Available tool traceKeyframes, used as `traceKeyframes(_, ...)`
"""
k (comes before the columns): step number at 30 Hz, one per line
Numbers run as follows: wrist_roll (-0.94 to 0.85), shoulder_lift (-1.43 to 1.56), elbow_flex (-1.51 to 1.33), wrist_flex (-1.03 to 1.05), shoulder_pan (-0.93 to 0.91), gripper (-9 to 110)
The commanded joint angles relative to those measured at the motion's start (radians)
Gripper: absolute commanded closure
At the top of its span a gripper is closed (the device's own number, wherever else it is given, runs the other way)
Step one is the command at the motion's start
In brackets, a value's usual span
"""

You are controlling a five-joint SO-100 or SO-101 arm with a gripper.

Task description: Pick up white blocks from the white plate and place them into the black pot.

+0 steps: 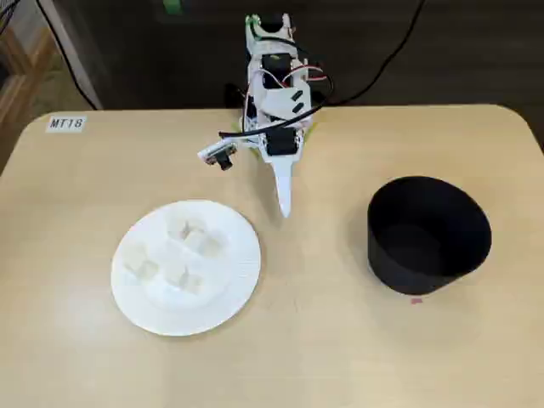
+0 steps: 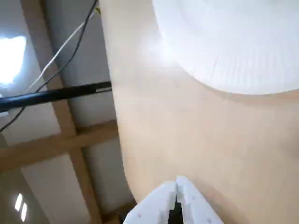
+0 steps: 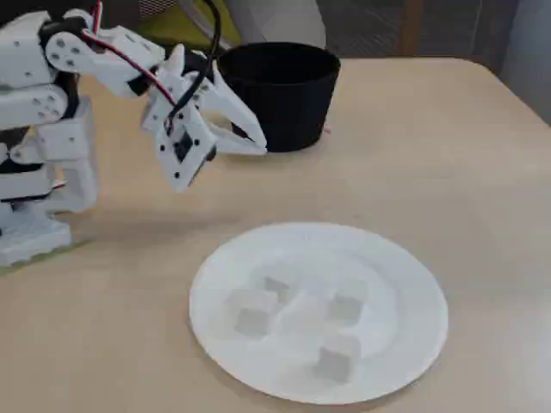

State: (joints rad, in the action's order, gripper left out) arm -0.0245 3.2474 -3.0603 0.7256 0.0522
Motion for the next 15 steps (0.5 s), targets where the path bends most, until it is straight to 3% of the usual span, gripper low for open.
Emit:
traceKeyframes(1,-0.091,-0.618,0.765,0.357,-0.012,104)
traceKeyframes(15,-0.091,-0.618,0.765,0.354,-0.002,104)
